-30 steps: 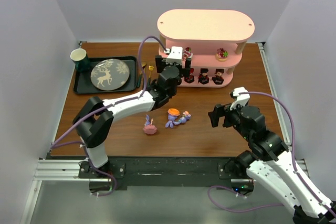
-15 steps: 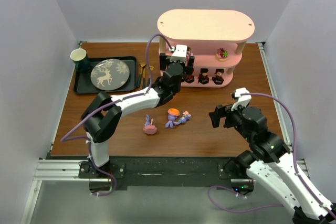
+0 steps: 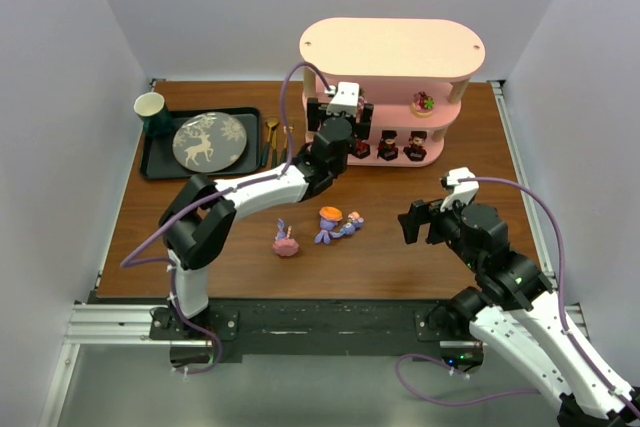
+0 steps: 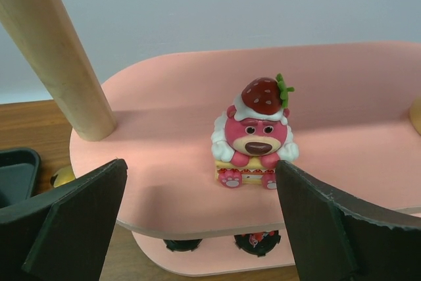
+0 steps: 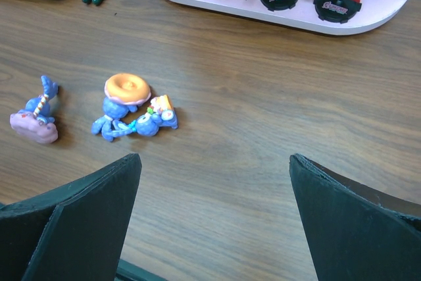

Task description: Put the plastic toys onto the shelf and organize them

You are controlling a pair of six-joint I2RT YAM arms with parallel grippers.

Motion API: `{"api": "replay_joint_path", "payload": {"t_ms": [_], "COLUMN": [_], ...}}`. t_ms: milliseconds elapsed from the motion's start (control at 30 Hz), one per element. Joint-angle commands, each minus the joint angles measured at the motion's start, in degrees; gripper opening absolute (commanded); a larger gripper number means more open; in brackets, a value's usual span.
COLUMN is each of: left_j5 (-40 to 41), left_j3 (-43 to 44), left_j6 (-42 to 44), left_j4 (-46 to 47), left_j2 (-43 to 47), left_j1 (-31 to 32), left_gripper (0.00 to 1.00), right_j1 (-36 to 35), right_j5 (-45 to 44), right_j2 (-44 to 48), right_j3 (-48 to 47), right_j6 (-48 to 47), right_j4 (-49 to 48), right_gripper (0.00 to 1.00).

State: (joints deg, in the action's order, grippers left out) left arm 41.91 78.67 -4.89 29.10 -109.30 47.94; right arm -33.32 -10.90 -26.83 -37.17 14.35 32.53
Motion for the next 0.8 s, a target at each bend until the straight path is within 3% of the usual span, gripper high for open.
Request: {"api": "replay_joint_path", "payload": {"t_ms": [0, 267, 533, 633, 767], "left_j5": [0.5, 0.5, -0.3, -0.7, -3.7], "left_j3": [3.5, 4.1, -6.0, -11.4, -14.7], "left_j6": [0.1, -1.2, -8.0, -13.9, -23.6], "left_j4": [2.2, 0.9, -5.7, -12.5, -33.2], "left_j2": [-1.2, -1.1, 12.1, 20.3, 31.0], "left_j1": [-0.5, -0.5, -0.2, 0.4, 1.1], "left_gripper": [1.00, 1.00, 1.00, 1.00, 1.00], "right_j1": [0.1, 0.0, 0.1, 0.1, 0.0], "right_j5": [-0.3, -0.4, 0.3, 0.7, 1.8], "right_j2": [0.9, 1.5, 1.3, 1.2, 0.8], "right_j3": [-1.2, -1.2, -1.3, -1.3, -1.2], "right_j6": [-0.3, 0.0, 0.0, 0.0, 0.2], "right_j4": [-0.7, -0.5, -0.3, -0.3, -0.3], "right_gripper": [0.98, 0.98, 0.98, 0.98, 0.98]}}
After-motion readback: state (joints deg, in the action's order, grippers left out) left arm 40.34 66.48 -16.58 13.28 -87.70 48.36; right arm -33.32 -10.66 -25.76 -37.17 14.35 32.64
